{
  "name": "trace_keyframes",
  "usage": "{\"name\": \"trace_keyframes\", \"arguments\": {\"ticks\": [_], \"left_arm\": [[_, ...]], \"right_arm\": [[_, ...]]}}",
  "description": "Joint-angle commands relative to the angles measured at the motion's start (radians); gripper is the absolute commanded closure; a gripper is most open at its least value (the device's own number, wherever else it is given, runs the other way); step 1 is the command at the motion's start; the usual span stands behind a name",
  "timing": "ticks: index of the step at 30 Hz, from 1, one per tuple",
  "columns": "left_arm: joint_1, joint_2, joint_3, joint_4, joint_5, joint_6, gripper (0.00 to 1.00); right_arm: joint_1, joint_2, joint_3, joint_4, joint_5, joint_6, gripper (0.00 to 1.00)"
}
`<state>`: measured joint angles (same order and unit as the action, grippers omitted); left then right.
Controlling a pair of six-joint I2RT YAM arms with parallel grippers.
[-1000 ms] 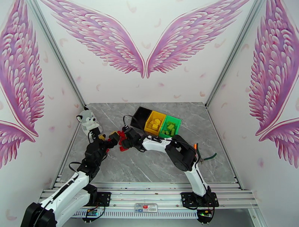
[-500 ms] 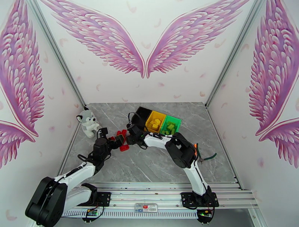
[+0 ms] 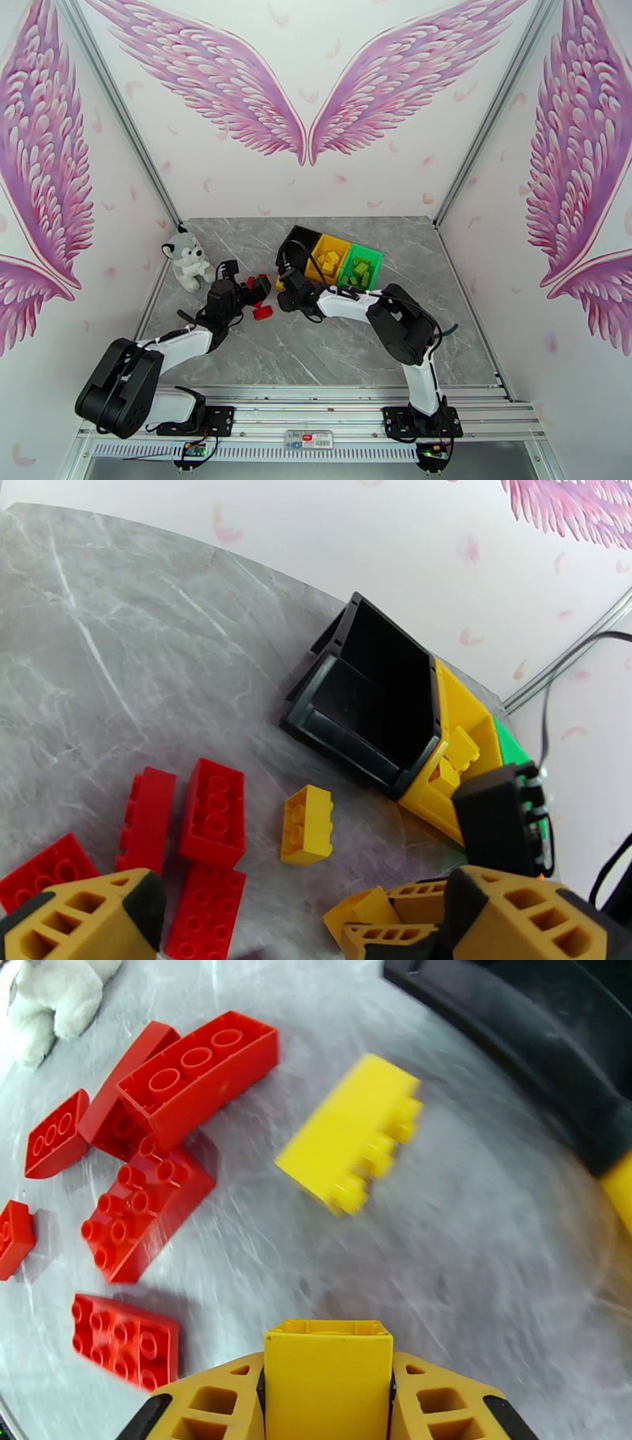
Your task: Sort the legos into containers by color
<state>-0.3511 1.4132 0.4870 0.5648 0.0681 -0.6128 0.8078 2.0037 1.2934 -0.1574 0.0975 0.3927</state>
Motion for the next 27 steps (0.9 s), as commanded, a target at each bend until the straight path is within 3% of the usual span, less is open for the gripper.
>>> {"name": "trace_keyframes", "arguments": {"ticks": [1, 9, 16, 23, 27], "left_arm": [[-0.035, 0.069, 0.074, 0.057, 0.043, -0.002, 0.01], [-0.114, 0.205, 0.198, 0.072, 0.041, 0.012, 0.01], [-0.149, 0.281, 0.298, 0.07, 0.041, 0.024, 0.01], [-0.152, 0.34, 0.358, 0.104, 0.045, 0.014, 0.01], [-0.151, 0.361, 0.375, 0.118, 0.052, 0.006, 0.01]], "right_arm": [[-0.054, -0.087, -0.052, 0.039, 0.016, 0.042, 0.69], [-0.175, -0.18, -0.093, 0.041, 0.123, 0.077, 0.68], [-0.255, -0.1, 0.088, -0.039, 0.216, 0.07, 0.68], [-0.314, -0.003, 0.259, -0.128, 0.231, 0.056, 0.57], [-0.325, 0.027, 0.326, -0.173, 0.238, 0.039, 0.47]]}}
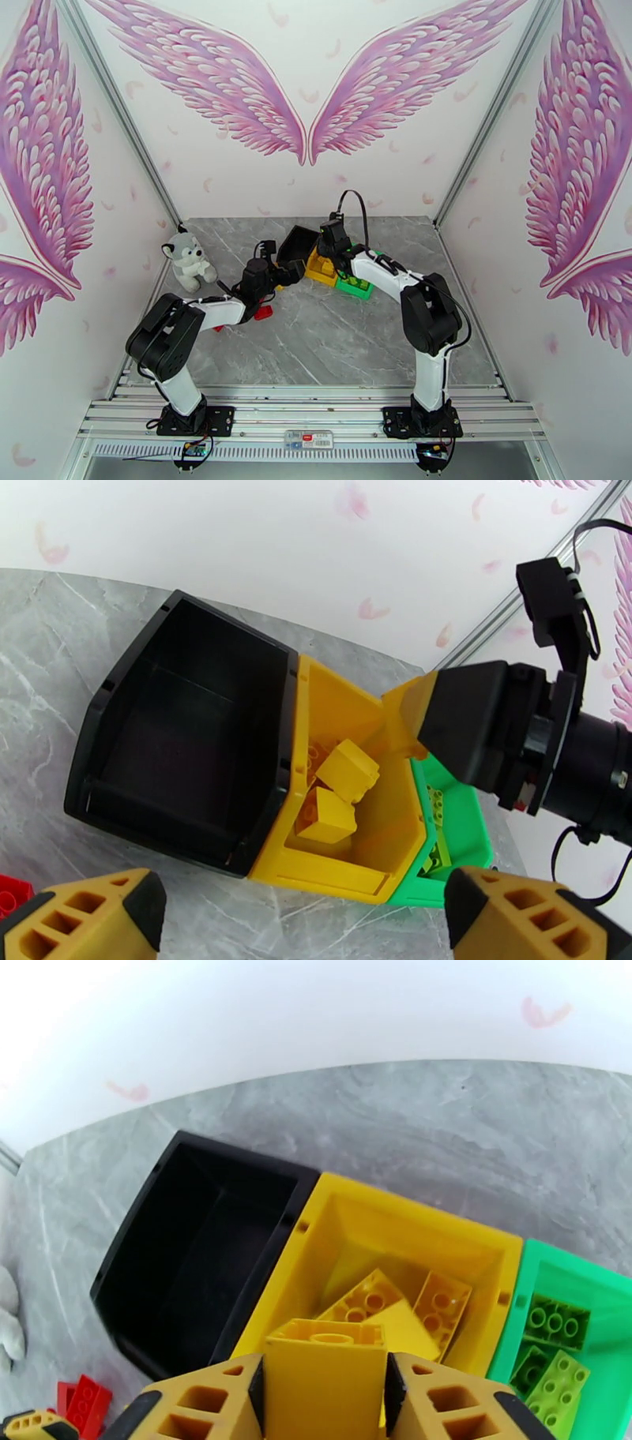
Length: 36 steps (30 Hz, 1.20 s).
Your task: Sort the legos into containers by color
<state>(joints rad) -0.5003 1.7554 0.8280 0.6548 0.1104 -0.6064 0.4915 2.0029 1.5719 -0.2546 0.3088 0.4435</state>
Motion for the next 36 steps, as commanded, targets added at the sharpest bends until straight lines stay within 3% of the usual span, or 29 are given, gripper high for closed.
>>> {"name": "trace_keyframes", "arguments": {"ticks": [1, 6, 16, 26, 36], "left_arm": [[-0.002, 0.02, 0.034, 0.029, 0.01, -0.001, 0.01], [0.002, -0.01, 0.009, 0.029, -0.012, 0.007, 0.01], [0.046, -0.115, -0.111, 0.013, -0.096, 0.009, 0.01], [0.131, -0.272, -0.279, -0.002, -0.132, -0.014, 0.01], [0.171, -0.496, -0.418, -0.084, -0.171, 0.013, 0.01]], "right_arm": [[-0.008, 0.029, 0.054, -0.079, 0.023, -0.018, 0.44], [0.013, -0.024, 0.002, -0.047, -0.018, -0.019, 0.37], [0.158, -0.094, -0.137, 0.03, -0.016, -0.025, 0.29], [0.279, 0.049, -0.059, 0.061, -0.054, 0.012, 0.34], [0.306, 0.229, 0.119, 0.015, -0.088, 0.044, 0.33]]}}
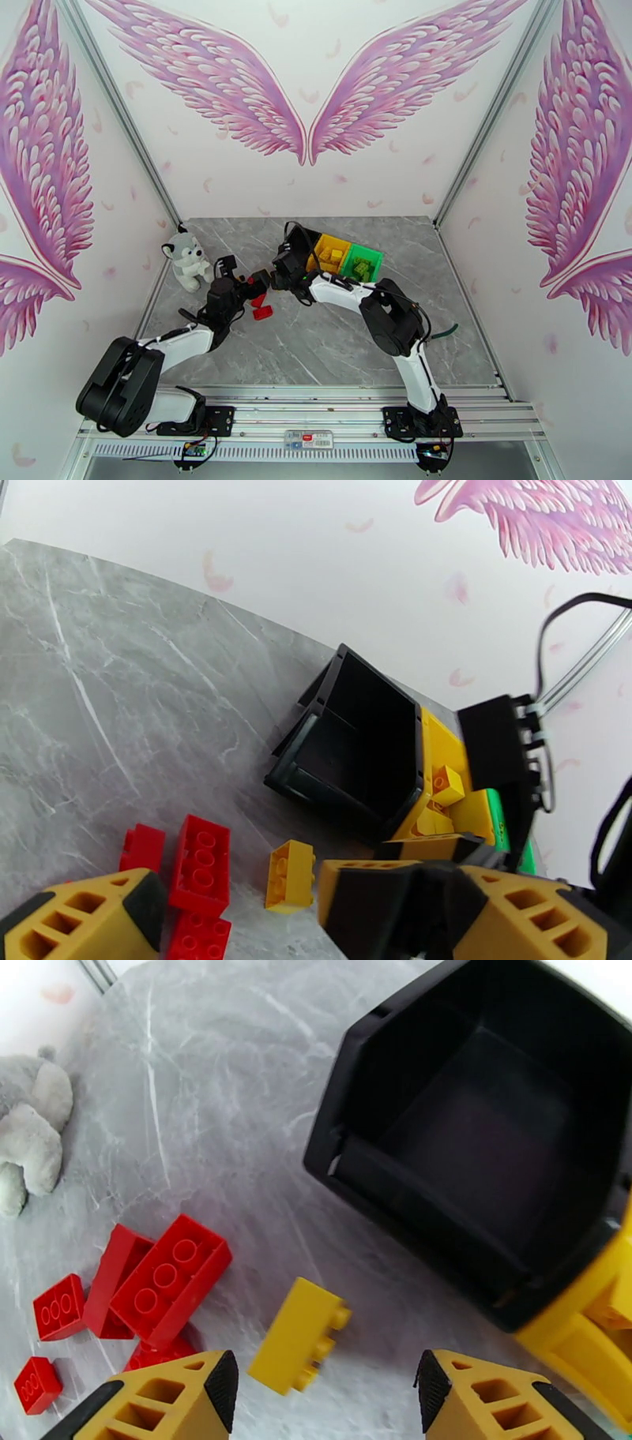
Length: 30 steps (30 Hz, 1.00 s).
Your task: Sort the legos into containers by color
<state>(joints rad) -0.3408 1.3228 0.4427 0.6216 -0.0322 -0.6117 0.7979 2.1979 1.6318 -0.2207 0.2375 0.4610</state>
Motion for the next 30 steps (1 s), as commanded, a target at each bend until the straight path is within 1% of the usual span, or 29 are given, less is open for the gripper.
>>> {"name": "trace_keyframes", "arguments": {"ticks": [1, 4, 9, 13, 18, 21, 24, 28, 30], "left_arm": [[0.015, -0.09, -0.044, -0.064, -0.032, 0.02, 0.01], [0.022, -0.154, -0.066, -0.103, -0.043, 0.028, 0.01], [0.029, -0.216, -0.087, -0.144, -0.054, 0.037, 0.01], [0.033, -0.212, -0.082, -0.155, -0.049, 0.038, 0.01], [0.034, -0.149, -0.057, -0.142, -0.022, 0.035, 0.01], [0.033, -0.1, -0.041, -0.124, -0.001, 0.031, 0.01], [0.032, -0.063, -0.026, -0.108, 0.013, 0.029, 0.01], [0.03, -0.039, -0.014, -0.091, 0.026, 0.024, 0.01], [0.027, -0.03, -0.006, -0.084, 0.03, 0.025, 0.01]], "right_arm": [[0.0, 0.048, 0.074, -0.022, -0.021, 0.028, 0.33], [0.001, 0.093, 0.119, -0.042, -0.02, 0.034, 0.33], [0.0, 0.16, 0.185, -0.081, -0.004, 0.042, 0.36], [0.0, 0.184, 0.197, -0.086, 0.0, 0.048, 0.41], [0.001, 0.178, 0.188, -0.089, 0.006, 0.045, 0.45], [0.0, 0.18, 0.187, -0.095, 0.006, 0.042, 0.5], [0.001, 0.169, 0.163, -0.084, 0.006, 0.044, 0.58], [0.0, 0.118, 0.096, -0.041, -0.008, 0.05, 0.69], [0.0, 0.079, 0.053, -0.016, -0.012, 0.054, 0.72]]}}
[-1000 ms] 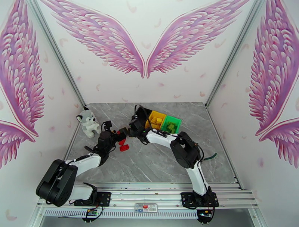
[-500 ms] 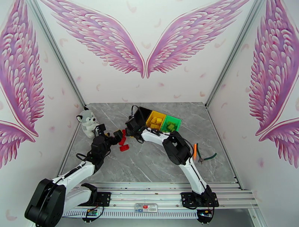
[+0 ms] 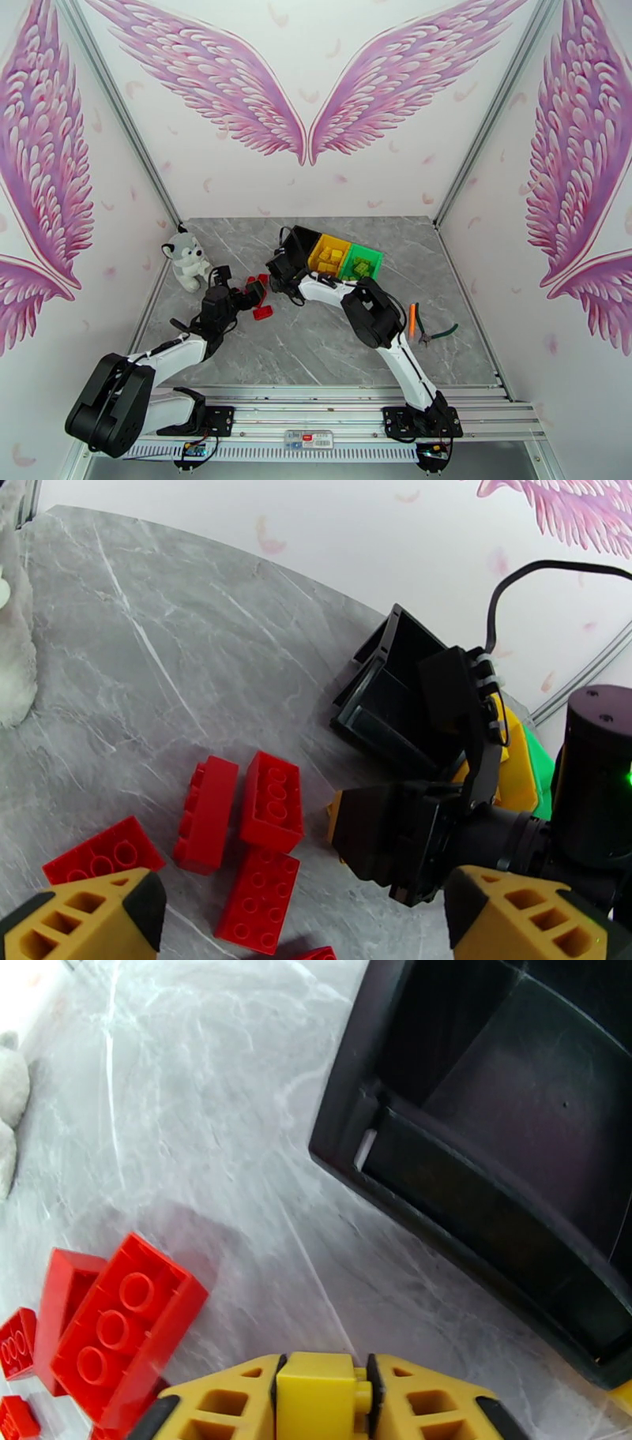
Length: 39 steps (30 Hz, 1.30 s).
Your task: Sort the legos into containers by color
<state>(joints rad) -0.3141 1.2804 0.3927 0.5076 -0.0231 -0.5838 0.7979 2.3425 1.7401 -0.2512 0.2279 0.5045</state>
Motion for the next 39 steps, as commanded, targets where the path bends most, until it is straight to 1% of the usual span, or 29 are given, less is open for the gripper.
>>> {"name": "trace_keyframes", "arguments": {"ticks": [1, 6, 10, 14, 18, 22, 28, 30, 31, 34, 35, 37, 39], "left_arm": [[-0.001, 0.018, 0.047, 0.036, 0.026, -0.003, 0.01], [-0.02, 0.071, 0.082, 0.072, 0.061, -0.004, 0.01], [-0.058, 0.129, 0.136, 0.089, 0.079, 0.013, 0.01], [-0.105, 0.202, 0.201, 0.09, 0.084, 0.03, 0.01], [-0.134, 0.269, 0.25, 0.098, 0.088, 0.03, 0.01], [-0.158, 0.31, 0.285, 0.104, 0.093, 0.027, 0.01], [-0.184, 0.323, 0.305, 0.093, 0.081, 0.035, 0.01], [-0.186, 0.319, 0.303, 0.09, 0.078, 0.038, 0.01], [-0.189, 0.315, 0.302, 0.088, 0.074, 0.039, 0.01], [-0.189, 0.302, 0.292, 0.079, 0.065, 0.045, 0.01], [-0.19, 0.295, 0.286, 0.076, 0.061, 0.047, 0.01], [-0.191, 0.278, 0.274, 0.07, 0.049, 0.053, 0.01], [-0.192, 0.254, 0.26, 0.056, 0.03, 0.06, 0.01]], "right_arm": [[0.001, -0.089, -0.076, 0.022, -0.001, 0.01, 0.73], [-0.002, -0.199, -0.164, 0.031, 0.038, -0.007, 0.75], [-0.021, -0.287, -0.234, 0.033, 0.082, -0.026, 0.76], [-0.07, -0.35, -0.279, 0.02, 0.111, -0.039, 0.76], [-0.134, -0.396, -0.304, 0.008, 0.134, -0.056, 0.76], [-0.2, -0.394, -0.265, -0.034, 0.147, -0.074, 0.75], [-0.253, -0.315, -0.137, -0.099, 0.16, -0.096, 0.73], [-0.259, -0.289, -0.095, -0.116, 0.161, -0.101, 0.69], [-0.261, -0.276, -0.077, -0.122, 0.162, -0.102, 0.66], [-0.261, -0.262, -0.051, -0.129, 0.159, -0.104, 0.5], [-0.261, -0.263, -0.053, -0.129, 0.158, -0.101, 0.46], [-0.26, -0.279, -0.078, -0.115, 0.15, -0.094, 0.41], [-0.256, -0.317, -0.14, -0.074, 0.138, -0.09, 0.37]]}}
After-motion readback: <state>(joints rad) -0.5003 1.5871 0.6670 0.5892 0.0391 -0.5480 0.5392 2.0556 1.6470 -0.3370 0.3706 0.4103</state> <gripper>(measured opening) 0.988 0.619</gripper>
